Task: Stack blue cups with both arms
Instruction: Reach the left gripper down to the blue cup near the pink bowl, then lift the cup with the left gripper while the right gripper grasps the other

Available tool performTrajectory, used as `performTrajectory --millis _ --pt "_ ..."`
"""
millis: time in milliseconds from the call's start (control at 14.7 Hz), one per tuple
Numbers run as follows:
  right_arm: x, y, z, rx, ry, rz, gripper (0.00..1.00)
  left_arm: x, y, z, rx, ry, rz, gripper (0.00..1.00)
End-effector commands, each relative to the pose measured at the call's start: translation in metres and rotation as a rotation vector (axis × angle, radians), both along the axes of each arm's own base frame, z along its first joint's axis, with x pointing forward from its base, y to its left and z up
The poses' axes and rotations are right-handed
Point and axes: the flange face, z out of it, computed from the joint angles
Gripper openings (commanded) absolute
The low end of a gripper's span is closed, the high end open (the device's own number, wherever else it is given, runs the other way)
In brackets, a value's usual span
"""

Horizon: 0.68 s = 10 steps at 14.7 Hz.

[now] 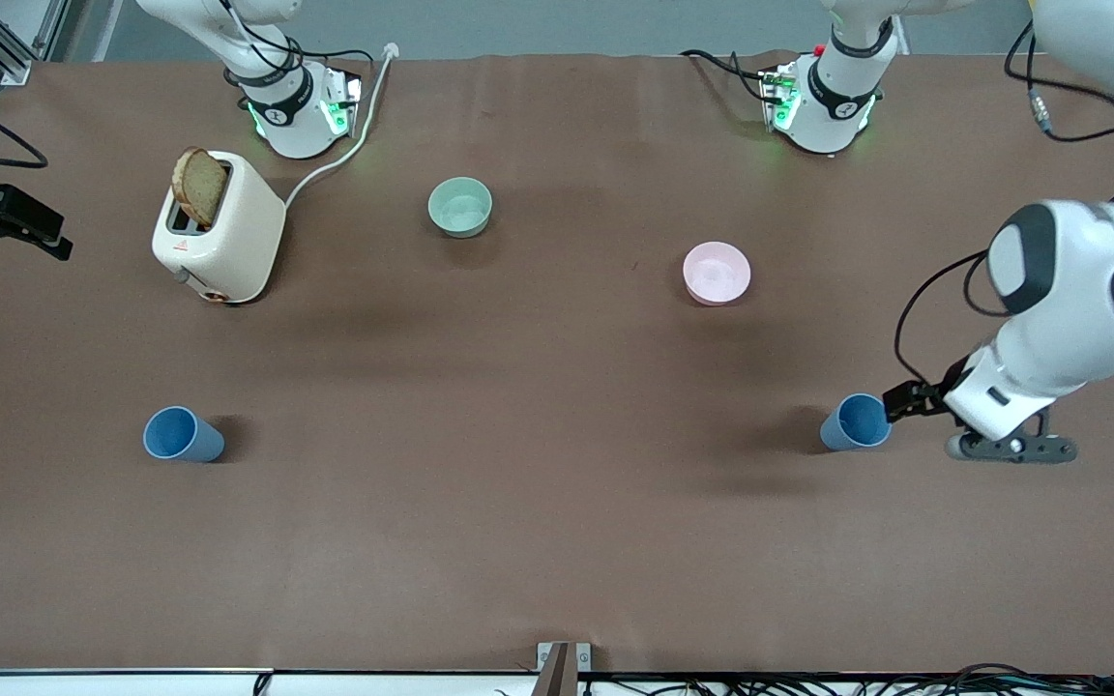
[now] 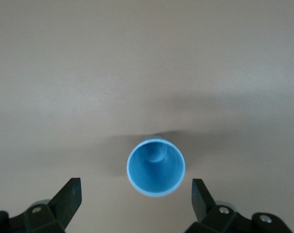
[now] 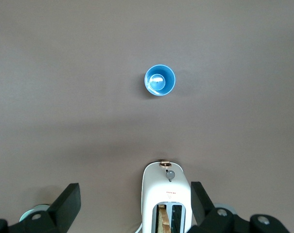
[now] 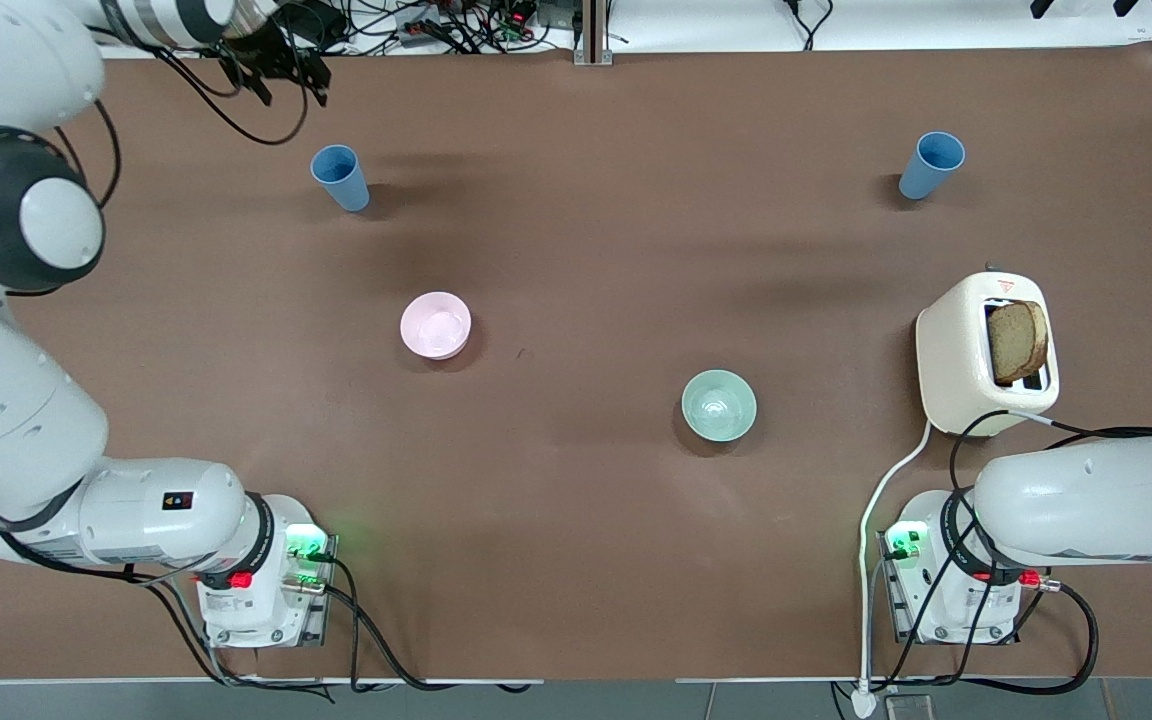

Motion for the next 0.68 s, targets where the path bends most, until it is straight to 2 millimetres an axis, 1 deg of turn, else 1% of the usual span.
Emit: performTrajectory --millis 0,68,136,204,272,408,476,544,612 --pt "-0.002 -0.006 -0.004 0.01 -0.002 0.0 1.0 0.003 0.003 -0.034 0.007 0.026 -0.007 0.99" --pt "0.003 -0.009 -0.01 0.01 -0.002 -0.005 1.0 0.002 0.003 -0.05 0.007 0.049 -0.007 0.93" --pt "0.005 -0.011 -0.017 0.01 -0.005 -0.008 1.0 0.002 0.004 -0.06 0.007 0.063 -0.006 0.86" --pt "0.009 -0.015 -0.03 0.009 -0.011 -0.015 1.0 0.001 0.005 -0.069 0.005 0.077 -0.005 0.75" --pt "0.013 -0.018 -0.041 0.009 -0.024 -0.019 1.0 0.001 0.007 -0.078 0.006 0.09 -0.003 0.69" --pt "0.026 -0.028 -0.075 0.007 -0.037 -0.031 1.0 -0.003 0.008 -0.089 0.006 0.11 -0.001 0.53" --pt "0.035 -0.03 -0.09 0.007 -0.033 -0.034 1.0 -0.004 0.008 -0.099 0.006 0.126 -0.001 0.44" --pt "0.043 -0.038 -0.11 0.009 -0.013 -0.046 1.0 -0.004 0.008 -0.102 0.003 0.13 0.0 0.38" --pt "0.054 -0.05 -0.13 0.01 -0.012 -0.061 1.0 -0.004 0.009 -0.102 0.004 0.131 0.002 0.28"
